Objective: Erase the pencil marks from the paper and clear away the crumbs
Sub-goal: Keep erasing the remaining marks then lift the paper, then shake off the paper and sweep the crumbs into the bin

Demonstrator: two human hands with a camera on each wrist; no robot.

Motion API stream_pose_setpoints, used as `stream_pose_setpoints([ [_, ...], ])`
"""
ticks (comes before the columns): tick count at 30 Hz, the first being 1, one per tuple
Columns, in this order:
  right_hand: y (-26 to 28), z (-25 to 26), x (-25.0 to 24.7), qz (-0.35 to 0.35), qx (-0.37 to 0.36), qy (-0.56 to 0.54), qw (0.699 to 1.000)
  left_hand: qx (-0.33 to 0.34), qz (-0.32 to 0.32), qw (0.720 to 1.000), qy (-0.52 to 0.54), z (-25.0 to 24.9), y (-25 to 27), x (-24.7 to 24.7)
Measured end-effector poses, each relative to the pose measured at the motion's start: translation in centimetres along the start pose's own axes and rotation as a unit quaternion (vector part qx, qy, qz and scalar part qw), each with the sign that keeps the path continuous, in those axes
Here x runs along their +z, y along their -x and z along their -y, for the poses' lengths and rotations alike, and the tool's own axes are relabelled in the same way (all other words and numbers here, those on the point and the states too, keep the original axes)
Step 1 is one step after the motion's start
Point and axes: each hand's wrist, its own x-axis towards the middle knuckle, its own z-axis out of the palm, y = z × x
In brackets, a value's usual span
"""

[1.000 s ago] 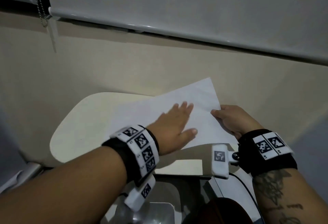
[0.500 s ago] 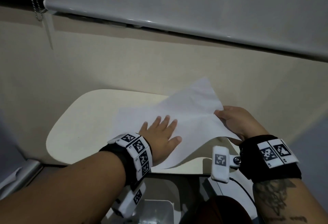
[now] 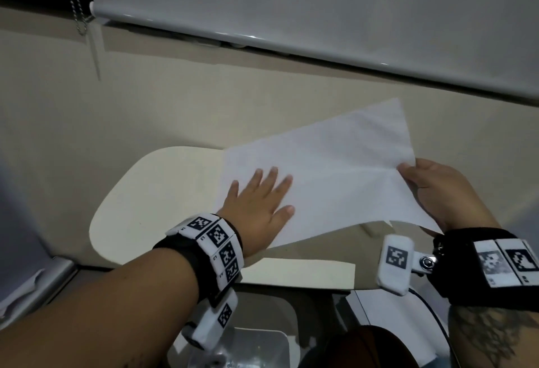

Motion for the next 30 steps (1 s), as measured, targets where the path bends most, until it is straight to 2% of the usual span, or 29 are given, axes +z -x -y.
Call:
stream_pose_setpoints([
  [2, 0.6, 0.8, -0.6, -0.02, -0.049, 0.03, 0.998, -0.073, 0.034, 0.997, -0.01, 0.9, 0.2, 0.9],
  [4, 1.2, 2.4, -1.5, -0.055, -0.091, 0.034, 0.994, -0.171, -0.003, 0.985, 0.0, 1.8, 0.4, 1.0],
  [6, 1.1, 3.0, -2.7, -0.067, -0.106, 0.021, 0.992, -0.207, -0.048, 0.977, 0.024, 1.9, 0.4, -0.2],
  [9, 0.4, 2.6, -4.2, -0.093, -0.132, -0.047, 0.986, -0.175, -0.11, 0.959, 0.194, 0.8, 0.0, -2.7],
  [11, 0.1, 2.4, -4.2, -0.105, -0.156, -0.106, 0.976, -0.152, -0.133, 0.914, 0.352, 0.0, -0.1, -4.2],
  [14, 0.4, 2.0, -3.6, -0.08, -0.191, -0.14, 0.968, -0.18, -0.155, 0.864, 0.443, 0.3, -0.8, -5.7],
  [16, 0.6, 1.5, -3.4, -0.067, -0.201, -0.131, 0.968, -0.185, -0.168, 0.852, 0.461, 1.0, -1.0, -6.3],
  [19, 0.8, 0.7, -2.7, -0.077, -0.204, 0.016, 0.976, -0.153, -0.207, 0.858, 0.445, 1.8, -1.0, -6.0],
  [21, 0.8, 0.1, -1.9, -0.067, -0.204, 0.045, 0.976, -0.142, -0.23, 0.857, 0.439, 1.9, -0.7, -5.9],
  [23, 0.6, -0.2, -1.0, -0.058, -0.188, 0.026, 0.98, -0.144, -0.261, 0.863, 0.407, 2.0, -0.4, -6.0],
  [25, 0.1, -0.2, -0.4, -0.071, -0.177, -0.005, 0.982, -0.138, -0.263, 0.861, 0.413, 2.0, -0.1, -6.3],
  [27, -0.4, 0.4, 0.6, -0.062, -0.189, 0.029, 0.98, -0.13, -0.247, 0.85, 0.447, 1.9, 0.1, -6.7],
  [30, -1.7, 1.8, 2.0, -0.088, -0.184, -0.006, 0.979, -0.134, -0.269, 0.825, 0.479, 2.2, -0.5, -7.8],
])
